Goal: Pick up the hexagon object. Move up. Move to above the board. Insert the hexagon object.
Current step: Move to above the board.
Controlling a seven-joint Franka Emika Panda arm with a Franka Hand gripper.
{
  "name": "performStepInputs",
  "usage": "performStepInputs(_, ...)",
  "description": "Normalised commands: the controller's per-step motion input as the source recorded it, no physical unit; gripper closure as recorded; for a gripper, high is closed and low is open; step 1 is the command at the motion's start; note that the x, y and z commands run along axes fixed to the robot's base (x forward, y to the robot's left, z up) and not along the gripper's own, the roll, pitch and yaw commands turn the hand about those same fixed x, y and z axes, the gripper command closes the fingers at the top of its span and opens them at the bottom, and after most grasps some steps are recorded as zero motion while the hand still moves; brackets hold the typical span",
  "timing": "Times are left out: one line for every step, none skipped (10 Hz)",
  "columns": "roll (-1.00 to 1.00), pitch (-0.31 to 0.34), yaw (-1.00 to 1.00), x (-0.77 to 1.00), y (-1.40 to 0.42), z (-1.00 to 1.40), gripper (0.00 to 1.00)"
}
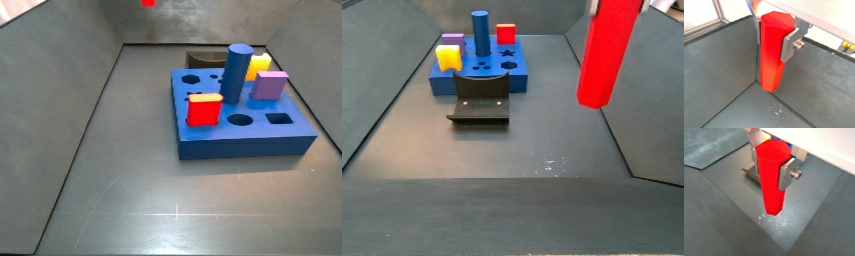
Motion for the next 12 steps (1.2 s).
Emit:
performStepInputs(0.06,0.091,0.02,0.00,-0.01,0.51,1.00)
performStepInputs(0.06,0.105,0.02,0.01,-0.01,0.35,1.00)
performStepInputs(0.06,0.107,0.02,0.01,-0.01,0.24,1.00)
performStepInputs(-0.17,0.043,0.10,0.11,-1.00,0.07,1.00)
performStepInputs(-0.16,0.023,0.10,0.11,-1.00,0.06,1.00)
performStepInputs(-0.12,-0.017,0.06,0.10,-1.00,0.07,1.00)
performStepInputs(-0.12,-0.036,0.03,0.10,-1.00,0.07,1.00)
performStepInputs(-0.03,-0.010,0.02,0.10,-1.00,0.07,1.00)
performStepInputs(-0.02,0.000,0.01,0.10,-1.00,0.07,1.00)
performStepInputs(-0.03,0.002,0.01,0.10,-1.00,0.07,1.00)
performStepInputs(-0.01,0.002,0.01,0.10,-1.00,0.07,1.00)
performStepInputs(-0.01,0.007,0.01,0.10,-1.00,0.07,1.00)
